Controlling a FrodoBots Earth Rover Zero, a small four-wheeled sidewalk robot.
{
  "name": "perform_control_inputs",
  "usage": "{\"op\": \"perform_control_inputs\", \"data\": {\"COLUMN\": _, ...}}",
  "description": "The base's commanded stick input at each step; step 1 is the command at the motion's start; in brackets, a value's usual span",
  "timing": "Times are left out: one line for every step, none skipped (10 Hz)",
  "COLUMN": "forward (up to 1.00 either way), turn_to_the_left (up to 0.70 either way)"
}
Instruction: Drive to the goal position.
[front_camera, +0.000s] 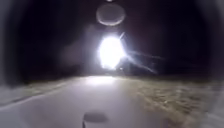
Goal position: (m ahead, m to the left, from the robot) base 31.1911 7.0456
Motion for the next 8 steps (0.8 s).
{"op": "perform_control_inputs", "data": {"forward": 0.85, "turn_to_the_left": 0.00}}
{"op": "perform_control_inputs", "data": {"forward": 0.85, "turn_to_the_left": 0.00}}
{"op": "perform_control_inputs", "data": {"forward": 0.85, "turn_to_the_left": 0.00}}
{"op": "perform_control_inputs", "data": {"forward": 0.85, "turn_to_the_left": 0.00}}
{"op": "perform_control_inputs", "data": {"forward": 0.85, "turn_to_the_left": 0.00}}
{"op": "perform_control_inputs", "data": {"forward": 0.85, "turn_to_the_left": 0.00}}
{"op": "perform_control_inputs", "data": {"forward": 0.85, "turn_to_the_left": 0.00}}
{"op": "perform_control_inputs", "data": {"forward": 0.85, "turn_to_the_left": 0.00}}
